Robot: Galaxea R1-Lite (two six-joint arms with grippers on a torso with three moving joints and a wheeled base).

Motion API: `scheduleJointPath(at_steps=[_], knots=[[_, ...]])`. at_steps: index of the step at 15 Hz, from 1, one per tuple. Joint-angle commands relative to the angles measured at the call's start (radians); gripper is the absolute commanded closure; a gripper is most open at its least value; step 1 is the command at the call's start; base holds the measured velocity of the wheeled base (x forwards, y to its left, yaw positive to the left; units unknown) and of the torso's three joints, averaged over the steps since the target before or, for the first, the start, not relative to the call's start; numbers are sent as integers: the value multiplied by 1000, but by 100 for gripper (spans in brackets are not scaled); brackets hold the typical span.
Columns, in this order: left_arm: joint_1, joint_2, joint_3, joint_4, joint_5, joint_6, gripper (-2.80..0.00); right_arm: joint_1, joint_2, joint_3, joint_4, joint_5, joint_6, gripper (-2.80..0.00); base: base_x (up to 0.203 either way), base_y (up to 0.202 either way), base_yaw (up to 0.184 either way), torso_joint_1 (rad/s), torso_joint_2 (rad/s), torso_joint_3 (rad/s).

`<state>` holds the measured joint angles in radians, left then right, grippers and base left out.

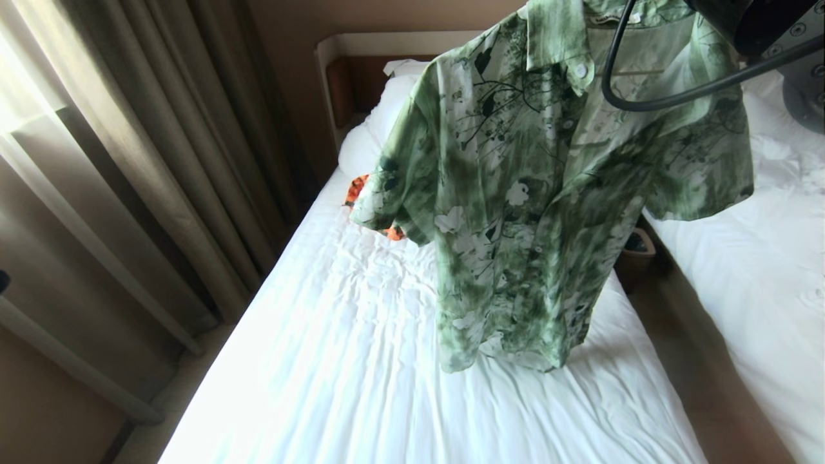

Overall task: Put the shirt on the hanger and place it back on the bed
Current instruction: Take the clothes hanger out of the clothes

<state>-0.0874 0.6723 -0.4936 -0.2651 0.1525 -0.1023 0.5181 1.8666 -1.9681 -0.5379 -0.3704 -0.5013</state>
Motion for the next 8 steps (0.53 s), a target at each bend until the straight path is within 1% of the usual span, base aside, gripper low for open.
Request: scheduleJointPath(at_steps=[1, 8], knots=[[0, 3, -2, -2, 1, 0, 0, 0, -7, 0, -1, -2, -3, 0, 0, 0, 0, 0, 0, 0], [0, 0, -2, -2, 1, 0, 0, 0, -10, 0, 1, -2, -3, 0, 0, 0, 0, 0, 0, 0]])
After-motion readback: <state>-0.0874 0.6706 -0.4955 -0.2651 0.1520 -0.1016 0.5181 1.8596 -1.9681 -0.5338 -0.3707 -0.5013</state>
